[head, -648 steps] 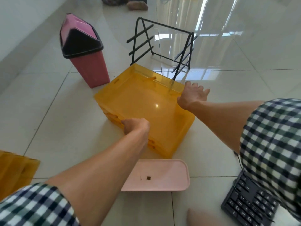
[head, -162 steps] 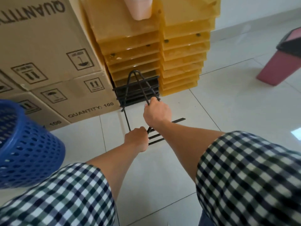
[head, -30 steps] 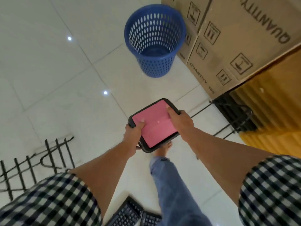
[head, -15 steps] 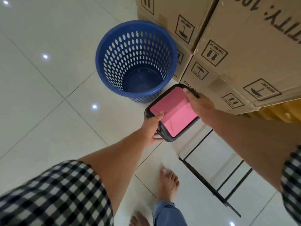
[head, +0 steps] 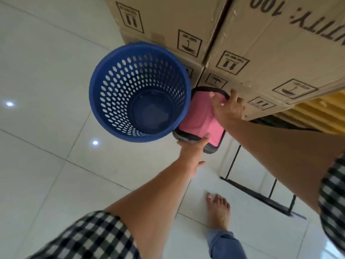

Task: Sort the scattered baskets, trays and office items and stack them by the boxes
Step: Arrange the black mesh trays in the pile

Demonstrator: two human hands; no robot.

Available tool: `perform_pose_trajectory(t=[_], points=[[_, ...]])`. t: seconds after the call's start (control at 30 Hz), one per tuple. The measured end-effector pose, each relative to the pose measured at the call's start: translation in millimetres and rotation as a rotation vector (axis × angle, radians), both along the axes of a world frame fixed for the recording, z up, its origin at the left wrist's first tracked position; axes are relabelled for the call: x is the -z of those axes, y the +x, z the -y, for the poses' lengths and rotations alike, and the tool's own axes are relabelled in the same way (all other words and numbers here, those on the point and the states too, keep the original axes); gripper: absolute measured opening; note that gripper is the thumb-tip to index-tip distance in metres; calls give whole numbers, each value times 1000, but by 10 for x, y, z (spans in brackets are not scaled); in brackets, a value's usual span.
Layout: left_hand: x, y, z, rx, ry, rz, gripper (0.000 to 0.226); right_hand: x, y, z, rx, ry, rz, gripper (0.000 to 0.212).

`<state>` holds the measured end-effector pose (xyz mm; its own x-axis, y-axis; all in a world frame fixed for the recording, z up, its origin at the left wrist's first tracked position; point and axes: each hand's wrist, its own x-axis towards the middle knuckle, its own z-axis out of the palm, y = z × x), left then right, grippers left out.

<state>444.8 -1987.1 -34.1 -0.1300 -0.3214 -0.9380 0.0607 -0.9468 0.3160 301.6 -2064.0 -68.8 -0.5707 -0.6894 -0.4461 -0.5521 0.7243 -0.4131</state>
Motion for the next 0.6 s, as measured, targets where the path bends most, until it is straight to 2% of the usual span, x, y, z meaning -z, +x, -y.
perform_pose_trajectory(t=[0.17, 0.3, 0.33, 0.43, 0.47, 0.5, 0.57, 0.6], points=[[-43, 155, 106, 188, -33, -22, 87, -40, 328, -100, 254, -47, -38, 97], [-108, 216, 169, 418, -57, 80, 87, -85, 421, -238, 357, -55, 50, 93], [-136, 212, 133, 467, -47, 99, 78, -92, 415, -327, 403, -79, 71, 93], [-197, 160, 23, 624, 25, 92, 25, -115, 381, -693, 528, -156, 108, 93], [-214, 128, -43, 663, 42, 101, 27, -111, 375, -867, 562, -179, 98, 91], [-187, 100, -122, 713, -5, 152, 42, -101, 390, -1047, 594, -205, 84, 87], [-136, 45, -318, 925, -254, 340, 73, -66, 470, -1445, 665, -253, 46, 78], [-126, 17, -437, 1055, -361, 409, 78, -37, 527, -1659, 713, -259, 21, 73]])
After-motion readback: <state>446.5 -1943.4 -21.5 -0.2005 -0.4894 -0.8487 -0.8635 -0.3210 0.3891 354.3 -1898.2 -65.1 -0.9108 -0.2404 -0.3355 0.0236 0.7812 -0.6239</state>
